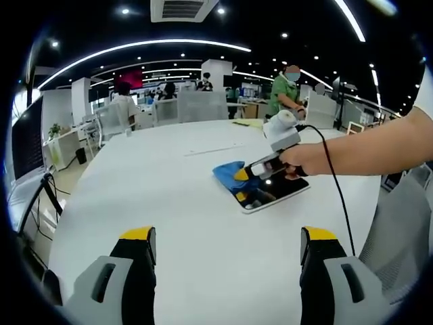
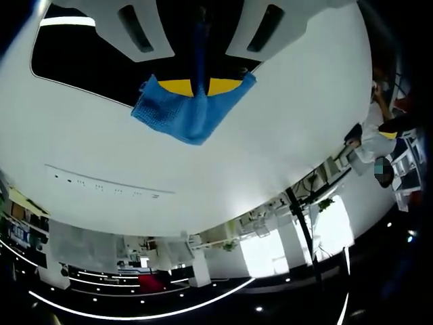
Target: Wipe the mirror surface with the cleaning cloth until all visible marks leave the cleaned area.
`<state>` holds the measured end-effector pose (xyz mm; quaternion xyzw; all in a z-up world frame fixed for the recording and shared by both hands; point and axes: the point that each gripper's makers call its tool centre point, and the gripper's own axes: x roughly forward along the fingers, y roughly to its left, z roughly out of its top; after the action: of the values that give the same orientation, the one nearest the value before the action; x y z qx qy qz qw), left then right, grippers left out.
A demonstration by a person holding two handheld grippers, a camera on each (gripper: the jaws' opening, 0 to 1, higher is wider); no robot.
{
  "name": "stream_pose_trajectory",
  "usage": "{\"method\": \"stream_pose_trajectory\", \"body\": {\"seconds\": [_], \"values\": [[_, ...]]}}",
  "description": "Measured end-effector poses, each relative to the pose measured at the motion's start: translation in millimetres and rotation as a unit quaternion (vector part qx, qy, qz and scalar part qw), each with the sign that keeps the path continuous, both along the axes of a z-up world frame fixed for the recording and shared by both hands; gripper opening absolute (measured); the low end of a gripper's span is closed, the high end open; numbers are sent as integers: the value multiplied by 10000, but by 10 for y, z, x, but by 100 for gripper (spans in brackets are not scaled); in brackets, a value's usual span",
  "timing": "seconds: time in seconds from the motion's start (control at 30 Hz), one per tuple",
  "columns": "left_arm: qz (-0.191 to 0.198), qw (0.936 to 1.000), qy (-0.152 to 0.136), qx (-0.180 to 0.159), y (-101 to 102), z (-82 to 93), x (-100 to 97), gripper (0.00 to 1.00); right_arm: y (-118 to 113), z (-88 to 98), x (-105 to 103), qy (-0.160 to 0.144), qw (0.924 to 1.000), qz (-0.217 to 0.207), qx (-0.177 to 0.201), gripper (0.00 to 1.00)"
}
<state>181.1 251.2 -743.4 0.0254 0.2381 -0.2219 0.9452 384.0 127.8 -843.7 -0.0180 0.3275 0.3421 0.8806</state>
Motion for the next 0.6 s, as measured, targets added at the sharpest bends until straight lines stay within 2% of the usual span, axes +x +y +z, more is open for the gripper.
{"method": "stream_pose_trajectory", "body": {"seconds": [0.6], "values": [[-41, 10000, -55, 42, -48, 63, -30, 89, -6, 10, -177, 29, 10000, 49, 29, 1]]}}
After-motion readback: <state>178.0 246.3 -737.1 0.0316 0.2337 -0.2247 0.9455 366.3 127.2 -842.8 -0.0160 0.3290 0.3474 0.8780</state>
